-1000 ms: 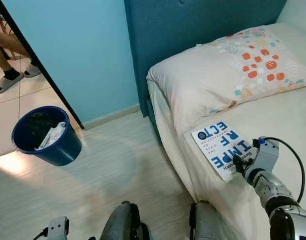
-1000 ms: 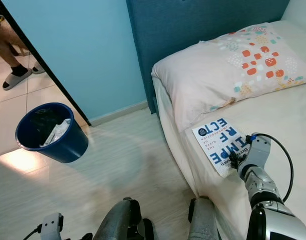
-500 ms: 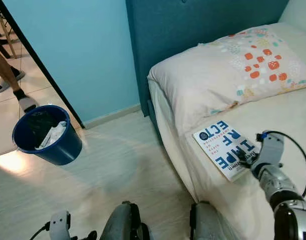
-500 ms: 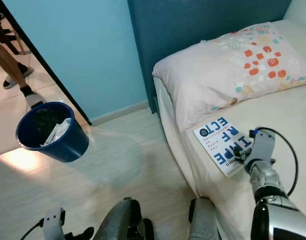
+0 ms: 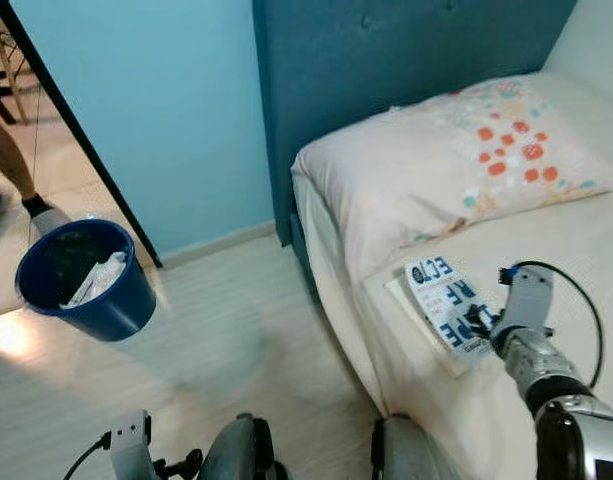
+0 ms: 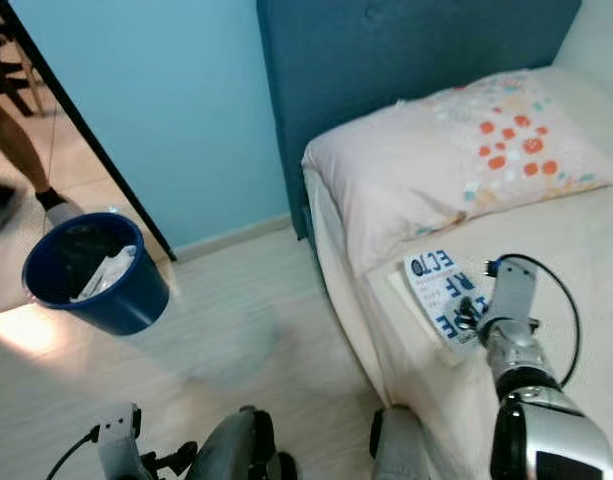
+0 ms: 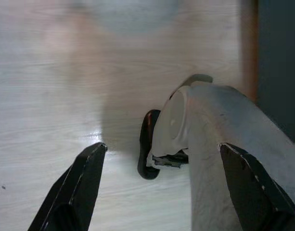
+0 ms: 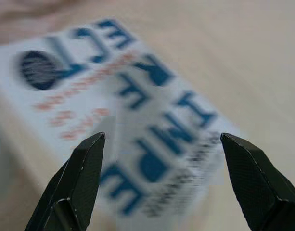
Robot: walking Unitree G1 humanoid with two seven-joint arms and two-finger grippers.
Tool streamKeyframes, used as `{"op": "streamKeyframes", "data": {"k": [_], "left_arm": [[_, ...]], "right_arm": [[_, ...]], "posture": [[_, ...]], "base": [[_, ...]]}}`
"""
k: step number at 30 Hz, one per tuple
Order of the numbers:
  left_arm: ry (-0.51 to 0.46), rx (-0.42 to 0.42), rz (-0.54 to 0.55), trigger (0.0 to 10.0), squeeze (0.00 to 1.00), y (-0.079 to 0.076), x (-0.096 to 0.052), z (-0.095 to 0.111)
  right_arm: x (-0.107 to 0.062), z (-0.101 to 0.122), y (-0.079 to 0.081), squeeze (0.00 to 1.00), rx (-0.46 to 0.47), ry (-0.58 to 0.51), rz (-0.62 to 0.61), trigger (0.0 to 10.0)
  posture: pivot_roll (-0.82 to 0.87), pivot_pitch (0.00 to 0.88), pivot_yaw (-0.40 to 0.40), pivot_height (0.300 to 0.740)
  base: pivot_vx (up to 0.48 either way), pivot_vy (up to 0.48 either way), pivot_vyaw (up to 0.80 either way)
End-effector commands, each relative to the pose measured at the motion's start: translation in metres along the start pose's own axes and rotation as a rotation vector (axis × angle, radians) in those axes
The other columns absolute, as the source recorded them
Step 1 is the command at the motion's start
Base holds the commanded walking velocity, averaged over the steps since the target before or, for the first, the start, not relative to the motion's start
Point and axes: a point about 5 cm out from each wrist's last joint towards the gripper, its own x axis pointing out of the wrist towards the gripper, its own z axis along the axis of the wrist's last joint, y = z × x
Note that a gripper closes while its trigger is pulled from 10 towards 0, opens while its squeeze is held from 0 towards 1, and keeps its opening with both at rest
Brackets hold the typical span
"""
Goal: Clean up the room
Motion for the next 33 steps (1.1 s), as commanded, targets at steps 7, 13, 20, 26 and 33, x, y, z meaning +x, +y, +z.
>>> {"op": "streamKeyframes", "data": {"k": [7, 13, 20, 26, 33], "left_arm": [[0.06, -0.039, 0.087, 10.0, 0.0, 0.003, -0.001, -0.011], [0.049, -0.022, 0.151, 10.0, 0.0, 0.005, 0.002, -0.002], [0.023, -0.009, 0.201, 10.0, 0.0, 0.005, 0.003, 0.004], [0.037, 0.011, 0.195, 10.0, 0.0, -0.002, 0.005, 0.0], [0.076, 0.049, 0.209, 10.0, 0.0, 0.004, 0.001, -0.01]], "right_arm": [[-0.016, -0.087, 0.046, 0.0, 0.019, 0.202, 0.169, 10.0], [-0.052, -0.171, 0.059, 0.0, -0.128, 0.445, 0.213, 10.0], [-0.065, -0.191, 0.061, 0.0, -0.138, 0.482, 0.264, 10.0], [-0.066, -0.191, 0.065, 0.0, -0.165, 0.473, 0.283, 10.0], [-0.065, -0.191, 0.068, 0.0, -0.174, 0.468, 0.29, 10.0]], "posture": [[-0.03, 0.099, 0.022, 0.635], [-0.04, 0.078, 0.015, 0.649], [-0.06, 0.058, 0.001, 0.678], [-0.06, 0.053, 0.002, 0.702], [-0.05, 0.053, 0.004, 0.726]], "base": [[0.0, 0.0, 0.0], [-0.119, 0.0, 0.0], [-0.29, 0.0, 0.0], [0.0, 0.0, 0.0], [0.0, 0.0, 0.0]]}}
